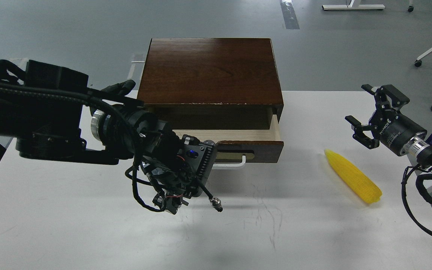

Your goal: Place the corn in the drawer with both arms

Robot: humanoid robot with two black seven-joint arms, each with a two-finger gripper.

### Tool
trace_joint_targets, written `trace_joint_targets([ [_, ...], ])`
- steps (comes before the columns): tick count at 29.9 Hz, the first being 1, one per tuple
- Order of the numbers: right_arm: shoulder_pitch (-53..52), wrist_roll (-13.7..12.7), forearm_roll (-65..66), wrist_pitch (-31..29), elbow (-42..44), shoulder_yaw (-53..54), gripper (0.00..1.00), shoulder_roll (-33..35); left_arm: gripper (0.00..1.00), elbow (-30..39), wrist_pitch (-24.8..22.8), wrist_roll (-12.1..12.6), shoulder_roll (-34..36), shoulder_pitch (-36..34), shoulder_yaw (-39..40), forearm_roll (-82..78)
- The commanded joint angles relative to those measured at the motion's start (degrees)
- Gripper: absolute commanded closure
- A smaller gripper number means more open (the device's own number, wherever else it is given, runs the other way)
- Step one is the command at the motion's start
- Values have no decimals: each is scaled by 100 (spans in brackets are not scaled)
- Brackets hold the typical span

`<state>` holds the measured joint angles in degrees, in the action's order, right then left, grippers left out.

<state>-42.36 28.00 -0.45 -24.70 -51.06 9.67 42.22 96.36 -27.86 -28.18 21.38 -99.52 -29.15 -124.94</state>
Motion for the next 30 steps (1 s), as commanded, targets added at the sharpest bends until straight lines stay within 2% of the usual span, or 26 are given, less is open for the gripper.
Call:
trace_joint_targets([
  [1, 0, 0, 1, 0, 0, 0, 0, 40, 2, -12, 0, 18, -99, -76, -38, -6],
  [30, 26, 0, 1, 0, 9, 0, 0, 67, 2, -179, -9, 18, -389, -208, -99, -6],
])
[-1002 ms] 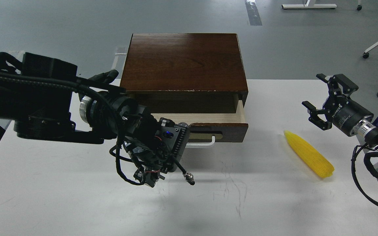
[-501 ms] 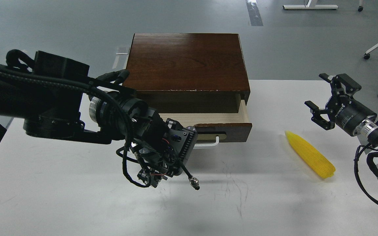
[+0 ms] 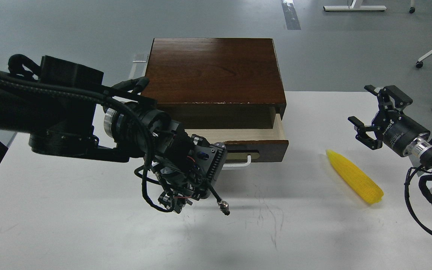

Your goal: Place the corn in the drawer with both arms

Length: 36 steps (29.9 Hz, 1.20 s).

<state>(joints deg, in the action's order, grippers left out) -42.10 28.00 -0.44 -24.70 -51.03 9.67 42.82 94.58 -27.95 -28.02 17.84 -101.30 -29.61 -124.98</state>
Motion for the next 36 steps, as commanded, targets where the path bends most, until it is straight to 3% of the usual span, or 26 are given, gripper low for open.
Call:
trace_joint_targets([
  [1, 1, 0, 0, 0, 6, 0, 0, 16, 2, -10, 0, 2, -35, -47, -53, -2],
  [14, 80, 0, 0, 0, 6, 8, 0, 16, 2, -335, -5, 2, -465, -188, -27, -2],
  [24, 80, 0, 0, 0, 6, 17, 0, 42, 2, -283, -5, 2, -369, -451, -27, -2],
  [36, 80, 0, 0, 0, 6, 26, 0, 95, 2, 324, -5, 2, 553, -812, 569, -2],
])
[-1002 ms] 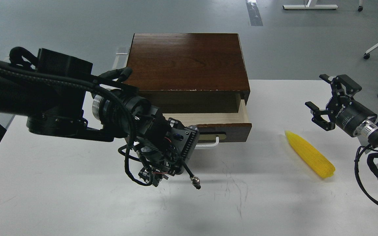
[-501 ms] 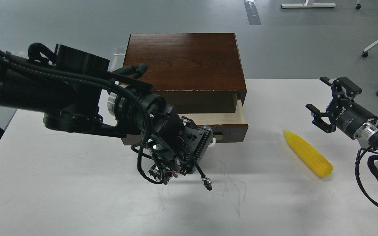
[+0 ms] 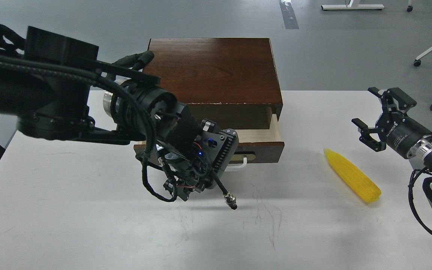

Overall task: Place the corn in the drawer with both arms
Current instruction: 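Pull the drawer farther open with the left gripper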

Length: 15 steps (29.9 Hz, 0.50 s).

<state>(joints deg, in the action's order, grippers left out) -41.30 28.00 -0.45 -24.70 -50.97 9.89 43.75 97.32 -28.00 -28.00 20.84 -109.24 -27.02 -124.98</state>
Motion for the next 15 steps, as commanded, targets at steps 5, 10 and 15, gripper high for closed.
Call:
trace_joint_targets([
  [5, 0, 0, 1, 0, -1, 5, 0, 2, 2, -3, 0, 0, 868, 34, 926, 1175],
  [10, 0, 0, 1, 0, -1, 5, 0, -24, 2, -108, 0, 0, 1649, 148, 979, 3922],
  [15, 0, 0, 1, 9, -9, 5, 0, -68, 2, -433, 0, 0, 2011, 474, 1093, 6913],
])
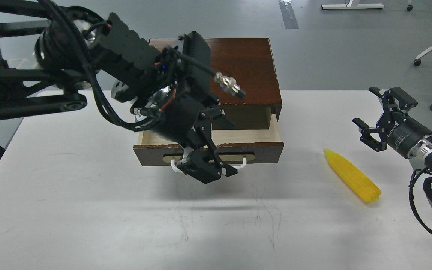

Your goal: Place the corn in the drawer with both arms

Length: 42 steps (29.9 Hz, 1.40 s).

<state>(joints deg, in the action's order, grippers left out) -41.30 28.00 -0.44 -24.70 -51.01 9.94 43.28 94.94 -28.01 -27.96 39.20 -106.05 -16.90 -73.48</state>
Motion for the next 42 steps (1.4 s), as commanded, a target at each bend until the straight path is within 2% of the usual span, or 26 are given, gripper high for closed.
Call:
trace_joint_targets([
  [1, -1, 0, 0, 9, -5, -1, 0, -22, 2, -308, 1, -4, 272, 224, 81, 2593],
  [2, -1, 0, 0, 9, -5, -10, 0, -22, 2, -440, 1, -4, 412, 320, 99, 3341],
  [3, -1, 0, 0, 9, -5, -10, 0, -22, 2, -441, 1, -4, 413, 321, 99, 3348],
  [5, -1, 0, 0, 9, -5, -1, 0, -13, 2, -773, 1, -4, 711, 645, 195, 4722],
  [8, -1, 0, 0, 9, -5, -10, 0, 31, 1, -1195, 1, -4, 1036, 1163, 353, 5806],
  [14, -1, 0, 0, 0, -5, -10, 0, 48, 2, -1750, 1, -4, 1924, 2147, 406, 6581],
  [19, -9, 0, 0, -18, -32, -19, 0, 57, 2, -1935, 1, -4, 2110, 2930, 406, 7363],
  [23, -18, 0, 18, -18, -58, -80, 0, 66, 1, -1935, 15, -4, 2040, 3388, 450, 7664],
  [26, -44, 0, 324, -26, -84, -98, 0, 136, 2, -2180, 155, -4, 1776, 3932, 818, 7681],
  [29, -62, 0, 1062, -26, -111, -98, 0, 391, 2, -2672, 147, -4, 1504, 4442, 1459, 7708],
  [33, -97, 0, 2773, -18, -190, -107, 0, 803, 2, -3112, 138, -4, 1013, 5399, 2759, 7831],
  [37, -202, 0, 3759, 0, -207, -107, 0, 1102, 1, -3245, 77, -4, 713, 5787, 3236, 7831],
  [42, -229, 0, 5076, 70, -514, -107, 0, 1472, 2, -3280, 1, -4, 537, 5937, 3271, 7848],
])
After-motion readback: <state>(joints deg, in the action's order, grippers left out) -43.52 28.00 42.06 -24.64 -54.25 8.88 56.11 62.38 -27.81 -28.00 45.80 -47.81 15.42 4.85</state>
